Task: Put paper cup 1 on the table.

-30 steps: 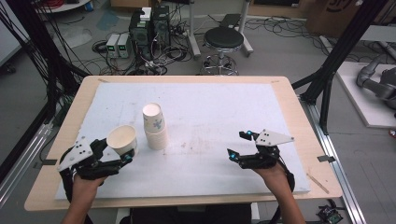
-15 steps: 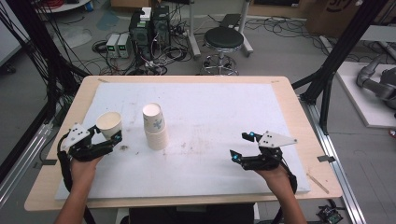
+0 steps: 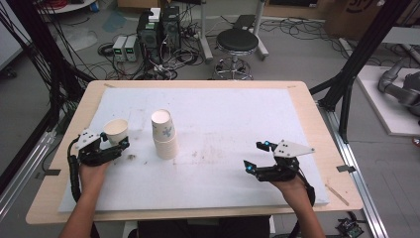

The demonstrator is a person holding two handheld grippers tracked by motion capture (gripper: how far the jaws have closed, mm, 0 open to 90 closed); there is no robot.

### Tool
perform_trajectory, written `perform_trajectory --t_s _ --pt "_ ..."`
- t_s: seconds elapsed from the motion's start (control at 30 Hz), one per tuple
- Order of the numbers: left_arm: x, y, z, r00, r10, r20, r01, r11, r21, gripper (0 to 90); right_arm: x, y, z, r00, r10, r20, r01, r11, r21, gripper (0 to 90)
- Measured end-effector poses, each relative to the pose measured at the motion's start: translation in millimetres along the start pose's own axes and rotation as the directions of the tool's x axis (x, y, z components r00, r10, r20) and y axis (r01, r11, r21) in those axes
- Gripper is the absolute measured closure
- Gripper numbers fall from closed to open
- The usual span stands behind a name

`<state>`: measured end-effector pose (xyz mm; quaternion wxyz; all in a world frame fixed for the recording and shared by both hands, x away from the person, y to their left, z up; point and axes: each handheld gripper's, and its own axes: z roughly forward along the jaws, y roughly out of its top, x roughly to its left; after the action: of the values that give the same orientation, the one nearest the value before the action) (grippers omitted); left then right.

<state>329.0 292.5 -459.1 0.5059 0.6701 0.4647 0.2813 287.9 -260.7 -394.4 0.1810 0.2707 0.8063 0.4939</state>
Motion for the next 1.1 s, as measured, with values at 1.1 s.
perform_trajectory --t_s 1.1 --pt "-12.7 -7.5 -31.4 0.9990 0.028 -0.035 -0.023 0.9896 0.142 15.2 1.5 1.3 -4.6 0.9999 -0.016 -0.006 0.016 1.000 0.007 21.2"
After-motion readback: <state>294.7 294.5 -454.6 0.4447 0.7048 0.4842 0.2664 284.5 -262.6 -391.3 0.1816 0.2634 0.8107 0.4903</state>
